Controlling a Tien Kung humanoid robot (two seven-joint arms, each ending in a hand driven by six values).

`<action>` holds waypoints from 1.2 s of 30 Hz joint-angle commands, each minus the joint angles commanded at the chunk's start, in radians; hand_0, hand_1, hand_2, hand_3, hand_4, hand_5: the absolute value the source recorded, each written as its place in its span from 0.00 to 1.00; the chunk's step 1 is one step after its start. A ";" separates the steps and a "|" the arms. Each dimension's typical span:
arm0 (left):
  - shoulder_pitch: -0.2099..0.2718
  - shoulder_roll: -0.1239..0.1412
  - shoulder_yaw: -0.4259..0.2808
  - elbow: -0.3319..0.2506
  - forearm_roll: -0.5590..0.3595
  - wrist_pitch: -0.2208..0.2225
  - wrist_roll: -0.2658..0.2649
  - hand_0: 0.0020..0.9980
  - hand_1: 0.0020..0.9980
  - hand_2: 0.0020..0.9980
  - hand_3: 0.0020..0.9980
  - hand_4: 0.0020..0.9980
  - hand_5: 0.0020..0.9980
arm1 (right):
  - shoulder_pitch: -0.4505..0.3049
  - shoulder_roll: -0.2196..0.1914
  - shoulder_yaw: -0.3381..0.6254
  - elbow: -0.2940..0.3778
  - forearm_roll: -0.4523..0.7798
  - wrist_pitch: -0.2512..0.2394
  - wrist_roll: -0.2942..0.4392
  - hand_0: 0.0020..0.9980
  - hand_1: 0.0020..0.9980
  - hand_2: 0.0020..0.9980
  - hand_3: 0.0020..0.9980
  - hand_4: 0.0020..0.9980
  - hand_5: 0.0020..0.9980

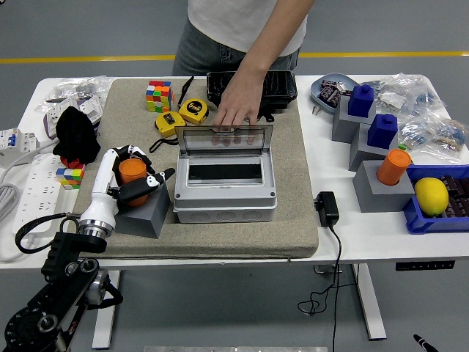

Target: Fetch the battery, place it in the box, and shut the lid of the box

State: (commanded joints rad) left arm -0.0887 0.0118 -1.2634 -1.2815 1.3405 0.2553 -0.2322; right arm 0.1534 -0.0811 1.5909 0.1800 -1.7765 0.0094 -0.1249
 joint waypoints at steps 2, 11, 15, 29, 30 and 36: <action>0.000 0.000 0.000 0.000 0.002 0.002 0.000 0.22 0.30 0.23 0.21 1.00 0.00 | 0.001 0.000 0.000 0.000 0.001 0.000 0.000 0.81 0.72 0.72 0.73 1.00 1.00; -0.001 -0.001 0.003 0.002 0.008 0.017 -0.002 0.21 0.23 0.19 0.19 1.00 0.00 | 0.002 -0.001 0.005 0.000 -0.001 -0.001 0.000 0.81 0.72 0.72 0.73 1.00 1.00; -0.003 -0.001 0.003 0.001 0.003 0.026 -0.006 0.21 0.23 0.19 0.19 1.00 0.00 | 0.001 -0.001 0.005 0.000 -0.001 -0.001 -0.001 0.81 0.72 0.72 0.73 1.00 1.00; -0.006 -0.003 0.004 0.008 -0.038 0.067 -0.035 0.11 0.11 0.10 0.11 1.00 0.00 | 0.002 -0.001 0.004 0.000 0.000 -0.001 -0.001 0.81 0.72 0.72 0.73 1.00 1.00; -0.006 -0.003 0.005 0.010 -0.047 0.070 -0.041 0.11 0.11 0.10 0.11 1.00 0.00 | 0.002 -0.001 0.004 0.000 0.000 -0.001 -0.001 0.81 0.72 0.72 0.73 1.00 1.00; -0.007 -0.003 0.007 0.020 -0.095 0.076 -0.072 0.09 0.02 0.06 0.09 1.00 0.00 | 0.001 -0.001 0.002 0.000 0.000 0.000 -0.001 0.81 0.72 0.72 0.73 1.00 1.00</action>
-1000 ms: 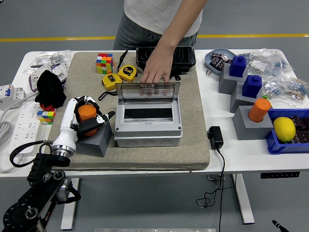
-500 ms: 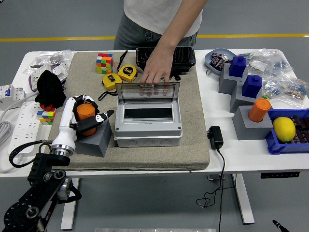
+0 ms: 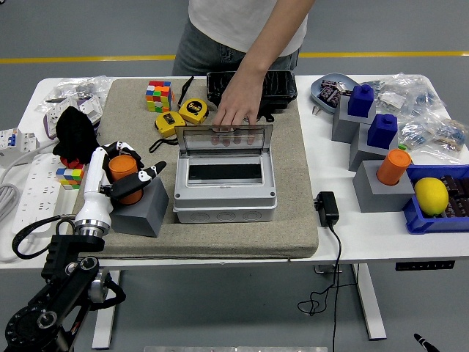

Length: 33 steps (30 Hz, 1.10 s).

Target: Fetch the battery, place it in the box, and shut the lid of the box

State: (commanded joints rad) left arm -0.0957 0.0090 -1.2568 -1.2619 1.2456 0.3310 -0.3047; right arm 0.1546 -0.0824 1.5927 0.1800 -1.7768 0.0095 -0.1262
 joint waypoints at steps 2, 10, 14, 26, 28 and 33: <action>0.000 0.000 0.000 0.001 -0.010 0.004 -0.008 0.09 0.02 0.06 0.09 1.00 0.00 | -0.001 0.000 -0.001 0.000 0.001 0.000 0.000 0.81 0.72 0.72 0.73 1.00 1.00; -0.004 0.000 0.000 -0.007 -0.019 0.025 -0.018 0.06 0.00 0.03 0.07 1.00 0.00 | -0.001 0.000 -0.001 0.000 0.000 0.000 -0.001 0.81 0.72 0.72 0.73 1.00 1.00; -0.010 0.000 -0.001 -0.014 -0.020 0.029 -0.019 0.06 0.00 0.03 0.07 1.00 0.00 | 0.000 0.000 -0.001 0.000 0.001 0.000 0.000 0.81 0.72 0.72 0.73 1.00 1.00; -0.049 0.022 0.020 -0.030 0.048 0.059 -0.009 0.04 0.00 0.01 0.04 1.00 0.06 | 0.001 0.000 0.001 0.000 0.000 0.000 -0.001 0.81 0.72 0.72 0.73 1.00 1.00; -0.071 0.039 0.042 -0.040 0.110 0.069 0.004 0.04 0.00 0.00 0.02 1.00 0.15 | 0.002 0.000 0.003 0.000 -0.002 0.000 -0.001 0.81 0.72 0.72 0.73 1.00 1.00; -0.112 0.073 0.097 -0.060 0.275 0.096 0.031 0.04 0.00 0.00 0.02 1.00 0.15 | 0.004 -0.002 0.003 0.000 -0.001 0.000 -0.001 0.81 0.72 0.72 0.73 1.00 1.00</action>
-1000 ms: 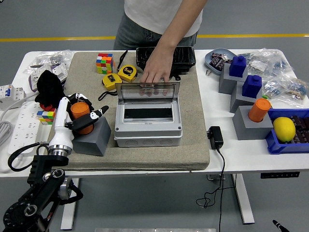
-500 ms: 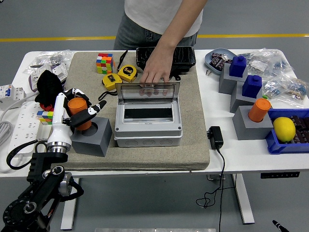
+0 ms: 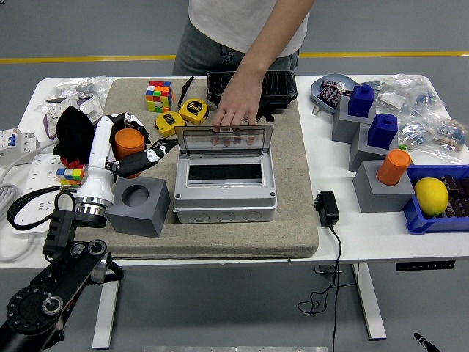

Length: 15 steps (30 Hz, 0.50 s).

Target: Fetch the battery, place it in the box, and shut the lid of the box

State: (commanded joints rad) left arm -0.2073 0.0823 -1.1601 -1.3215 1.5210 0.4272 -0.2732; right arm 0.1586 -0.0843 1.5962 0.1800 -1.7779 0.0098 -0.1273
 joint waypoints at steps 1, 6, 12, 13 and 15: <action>-0.005 0.003 0.007 -0.003 0.026 0.004 0.004 0.04 0.00 0.00 0.01 1.00 0.19 | 0.000 0.000 0.000 0.000 0.000 0.000 0.000 0.81 0.72 0.72 0.73 1.00 1.00; -0.054 0.024 0.081 -0.038 0.212 0.028 0.045 0.04 0.00 0.00 0.01 1.00 0.19 | -0.001 0.000 0.004 0.000 -0.003 0.000 -0.001 0.81 0.72 0.72 0.73 1.00 1.00; -0.118 0.047 0.222 -0.069 0.389 0.032 0.094 0.04 0.00 0.00 0.00 1.00 0.21 | 0.001 -0.001 0.006 0.000 -0.005 0.001 0.000 0.81 0.72 0.72 0.73 1.00 1.00; -0.124 0.047 0.238 -0.069 0.403 0.032 0.098 0.04 0.00 0.00 0.00 1.00 0.21 | 0.001 -0.002 0.006 0.000 -0.005 0.001 0.000 0.81 0.72 0.72 0.73 1.00 1.00; -0.138 0.043 0.271 -0.067 0.418 0.032 0.104 0.04 0.00 0.00 0.00 1.00 0.22 | 0.002 -0.002 0.005 0.000 -0.006 0.001 0.000 0.81 0.72 0.72 0.73 1.00 1.00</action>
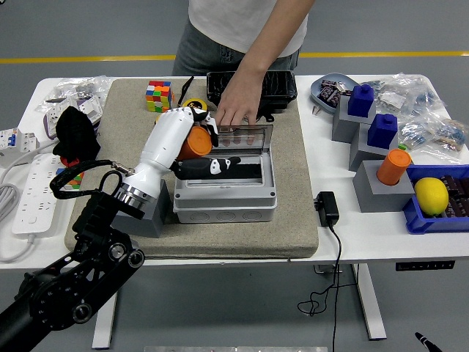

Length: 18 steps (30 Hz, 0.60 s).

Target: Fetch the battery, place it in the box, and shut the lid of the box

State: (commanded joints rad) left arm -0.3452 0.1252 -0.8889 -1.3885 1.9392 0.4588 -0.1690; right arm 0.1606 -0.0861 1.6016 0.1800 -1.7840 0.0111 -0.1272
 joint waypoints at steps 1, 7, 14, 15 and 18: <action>-0.007 -0.002 0.015 0.002 0.006 0.000 0.002 0.04 0.00 0.00 0.00 1.00 0.22 | 0.000 0.000 0.001 0.000 -0.001 0.000 0.000 0.81 0.72 0.72 0.73 1.00 1.00; -0.042 -0.009 0.084 0.029 0.036 0.001 0.012 0.04 0.00 0.00 0.00 1.00 0.23 | -0.001 -0.001 0.004 0.000 -0.005 0.000 -0.002 0.81 0.72 0.72 0.73 1.00 1.00; -0.079 -0.028 0.127 0.088 0.061 0.005 0.015 0.04 0.00 0.00 0.00 1.00 0.24 | -0.001 -0.002 0.003 0.000 -0.010 0.002 -0.002 0.81 0.72 0.72 0.73 1.00 1.00; -0.082 -0.032 0.133 0.096 0.070 0.005 0.018 0.04 0.00 0.00 0.00 1.00 0.24 | -0.001 -0.002 0.003 0.000 -0.011 0.002 -0.002 0.81 0.72 0.72 0.73 1.00 1.00; -0.088 -0.041 0.151 0.111 0.097 0.004 0.025 0.04 0.00 0.00 0.00 1.00 0.24 | -0.001 -0.002 0.002 0.000 -0.012 0.003 -0.002 0.81 0.72 0.72 0.73 1.00 1.00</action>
State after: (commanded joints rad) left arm -0.4335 0.0839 -0.7380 -1.2774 2.0362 0.4624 -0.1438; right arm 0.1595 -0.0884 1.6036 0.1800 -1.7964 0.0137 -0.1293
